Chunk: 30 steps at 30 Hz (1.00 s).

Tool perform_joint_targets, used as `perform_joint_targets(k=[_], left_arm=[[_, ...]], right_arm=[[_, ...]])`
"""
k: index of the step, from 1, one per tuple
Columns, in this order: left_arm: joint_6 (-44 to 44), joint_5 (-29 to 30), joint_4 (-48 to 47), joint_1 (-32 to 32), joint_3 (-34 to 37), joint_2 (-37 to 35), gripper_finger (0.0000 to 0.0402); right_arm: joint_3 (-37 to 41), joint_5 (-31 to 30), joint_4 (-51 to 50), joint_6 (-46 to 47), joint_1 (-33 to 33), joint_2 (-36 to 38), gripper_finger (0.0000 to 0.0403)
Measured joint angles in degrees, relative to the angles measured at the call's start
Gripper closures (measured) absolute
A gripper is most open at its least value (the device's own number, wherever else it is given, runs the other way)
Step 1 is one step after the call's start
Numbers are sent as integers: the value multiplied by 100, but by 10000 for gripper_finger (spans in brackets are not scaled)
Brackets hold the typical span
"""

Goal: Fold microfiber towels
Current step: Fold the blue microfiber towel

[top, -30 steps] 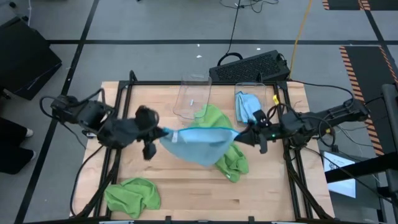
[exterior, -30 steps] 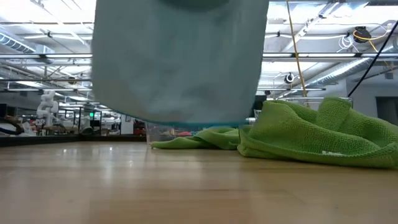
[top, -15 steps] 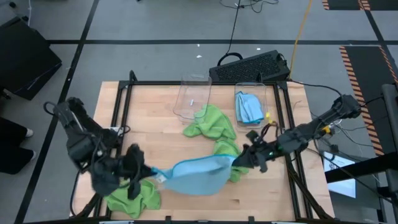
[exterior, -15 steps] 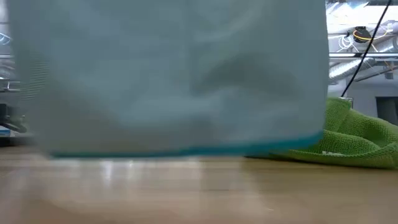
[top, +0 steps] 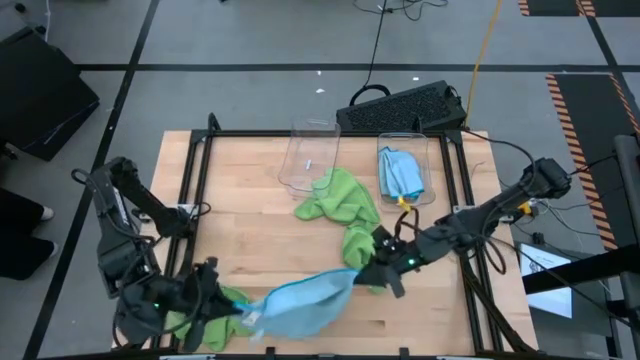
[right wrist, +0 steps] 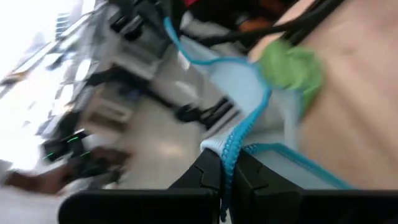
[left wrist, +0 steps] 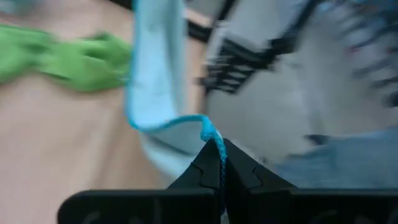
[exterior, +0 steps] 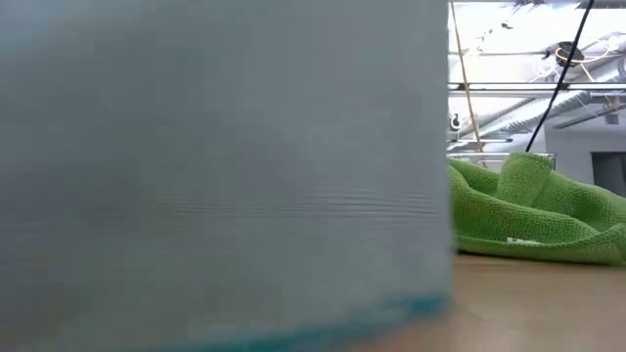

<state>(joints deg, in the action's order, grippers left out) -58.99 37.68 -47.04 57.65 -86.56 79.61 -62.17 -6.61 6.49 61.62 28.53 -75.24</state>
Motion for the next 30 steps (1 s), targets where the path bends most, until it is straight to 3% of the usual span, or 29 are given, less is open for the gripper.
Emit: perform_joint_targets(k=[9, 13, 17, 24, 30], left_arm=[[-475, 451, -2634, -623, 2, 2, 400], [-453, 476, -3268, -1079, 306, -4, 399], [-437, 296, -3355, -1576, 971, -2, 399], [-711, 143, -3314, -2236, 1812, 2, 399], [-579, 143, -3193, -2538, 2251, 2, 399]], right_arm=[[43, -960, -1062, -679, -956, -2, 403], [224, -1108, -1115, -1000, -1586, -2, 403], [459, -1047, -1124, -1183, -2180, -2, 403], [945, -122, -1105, -1535, -2936, -2, 403], [1338, -83, -900, -1628, -3277, -2, 403]])
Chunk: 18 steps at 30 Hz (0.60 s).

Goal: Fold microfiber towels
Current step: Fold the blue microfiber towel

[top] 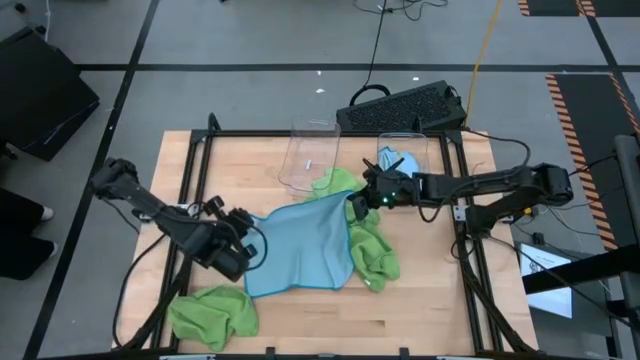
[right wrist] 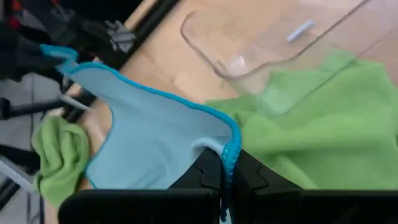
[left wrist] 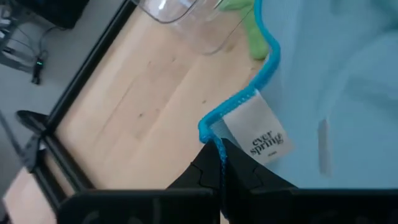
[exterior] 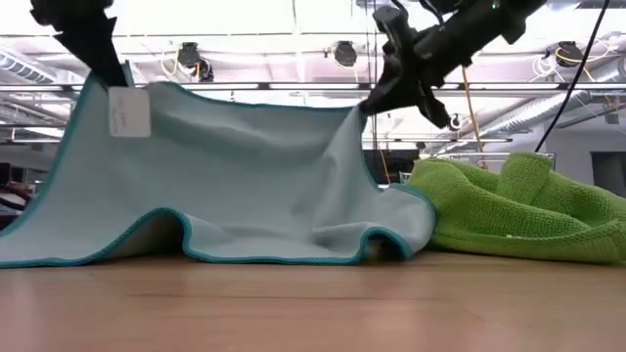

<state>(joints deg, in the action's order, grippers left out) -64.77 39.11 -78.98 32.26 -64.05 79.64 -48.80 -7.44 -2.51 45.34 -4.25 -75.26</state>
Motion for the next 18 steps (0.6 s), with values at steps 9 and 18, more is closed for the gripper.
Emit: perform_joint_targets(k=[9, 18], left_arm=[[689, -11, -103, -436, 68, -161, 399], [224, -773, -340, -344, 68, -856, 399]], right_arm=[[68, 5, 1754, -477, -602, 7, 403], [70, 531, 909, -344, -585, 0, 403]])
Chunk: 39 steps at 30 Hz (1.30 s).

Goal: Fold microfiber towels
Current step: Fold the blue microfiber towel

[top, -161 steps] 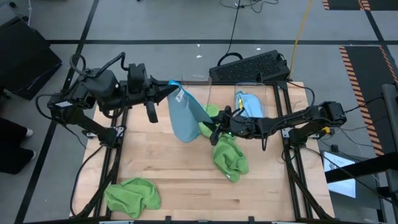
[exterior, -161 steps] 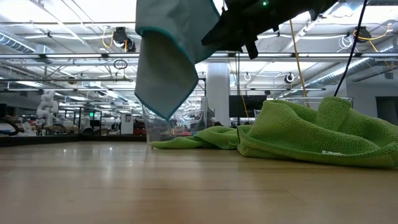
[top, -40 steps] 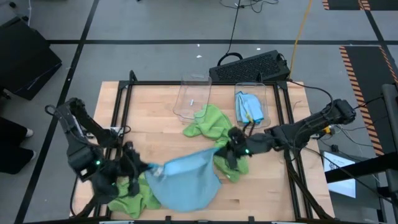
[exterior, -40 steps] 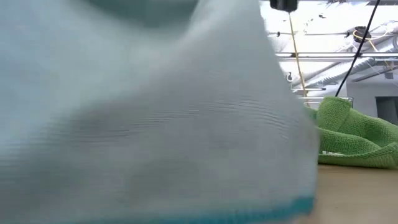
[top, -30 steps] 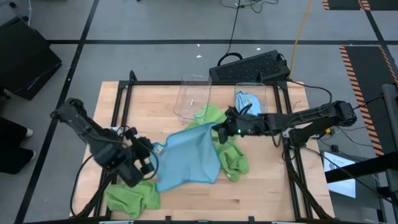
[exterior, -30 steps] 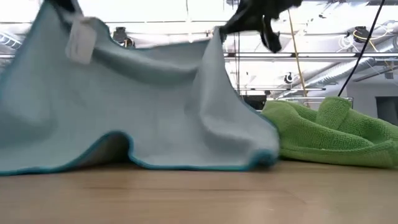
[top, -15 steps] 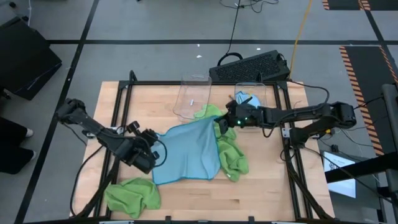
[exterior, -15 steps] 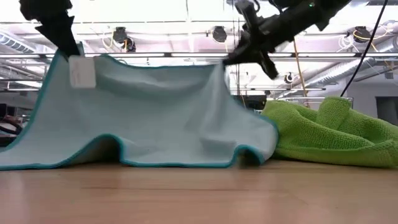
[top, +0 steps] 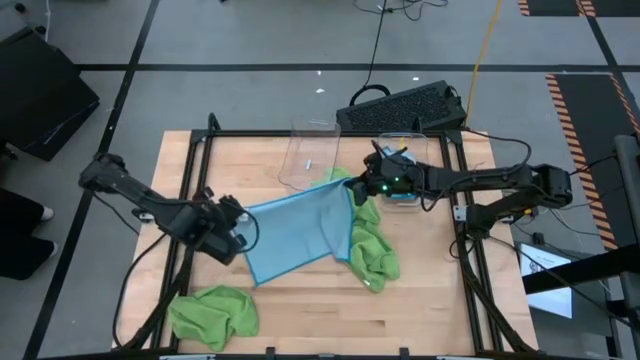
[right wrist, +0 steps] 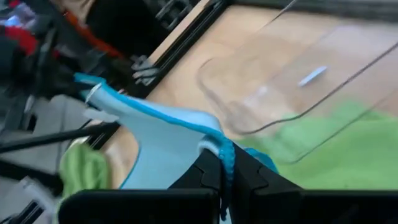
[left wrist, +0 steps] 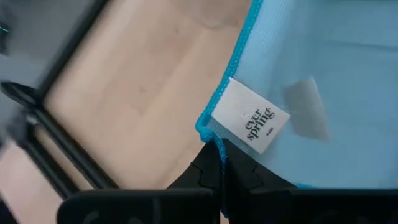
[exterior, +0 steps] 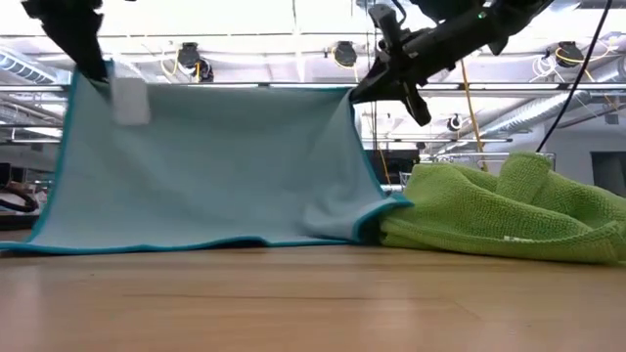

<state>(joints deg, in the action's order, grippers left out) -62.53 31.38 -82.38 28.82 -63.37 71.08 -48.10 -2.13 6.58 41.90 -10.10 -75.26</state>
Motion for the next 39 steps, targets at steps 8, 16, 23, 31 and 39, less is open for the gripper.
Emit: perform_joint_targets(k=[8, 16, 23, 31, 39], left_arm=[[-365, -607, 147, 500, -253, -841, 400], [204, 349, 19, 591, -346, -1460, 400], [843, 1031, -460, -46, 111, -1798, 399], [946, 697, 285, -581, 835, -2267, 399], [1120, 168, 1004, -547, 1342, -2279, 397]], right_arm=[[0, 324, 176, 515, 525, 0, 403], [-2, 499, 174, 927, 714, -75, 403], [-2, 462, 624, 724, 232, -424, 403], [-2, 324, 476, 195, 31, -439, 403], [-2, 704, -117, 37, 203, -441, 403]])
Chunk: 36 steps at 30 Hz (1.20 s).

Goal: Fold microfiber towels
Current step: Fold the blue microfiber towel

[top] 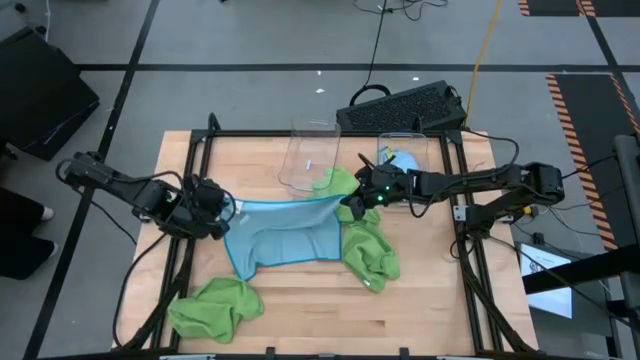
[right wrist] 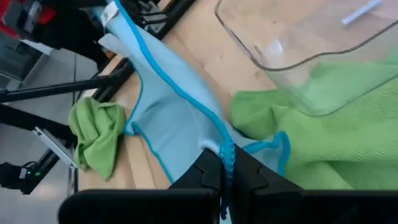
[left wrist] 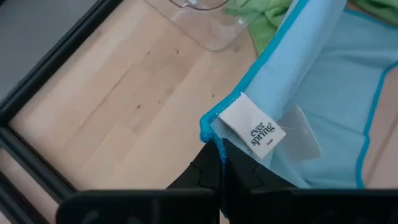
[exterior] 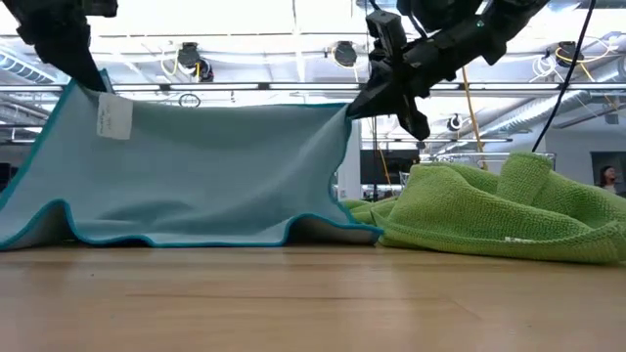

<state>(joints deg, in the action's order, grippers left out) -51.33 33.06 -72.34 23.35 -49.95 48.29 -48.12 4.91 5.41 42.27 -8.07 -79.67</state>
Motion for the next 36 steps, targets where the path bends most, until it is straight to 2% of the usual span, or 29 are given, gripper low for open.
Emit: perform_joint_targets(k=[11, 14, 19, 22, 31, 36], left_arm=[[322, 596, -185, -123, -626, -80, 397], [343, 581, -351, -127, -684, -83, 399], [75, 142, -1055, -127, -684, -22, 398], [-90, 136, -1236, -127, -684, -43, 398], [-194, 988, -1184, -127, -684, -76, 396], [-228, 1077, -1147, -127, -684, -74, 398]], right_arm=[[-4, -443, 796, -92, -282, 60, 403], [-4, -283, 643, -163, -365, 58, 403], [-2, 49, 124, -257, -516, 56, 403], [-2, 249, 137, -258, -599, 56, 403], [-2, 253, 845, -311, -901, 56, 403], [-2, 297, 832, -568, -1107, 56, 403]])
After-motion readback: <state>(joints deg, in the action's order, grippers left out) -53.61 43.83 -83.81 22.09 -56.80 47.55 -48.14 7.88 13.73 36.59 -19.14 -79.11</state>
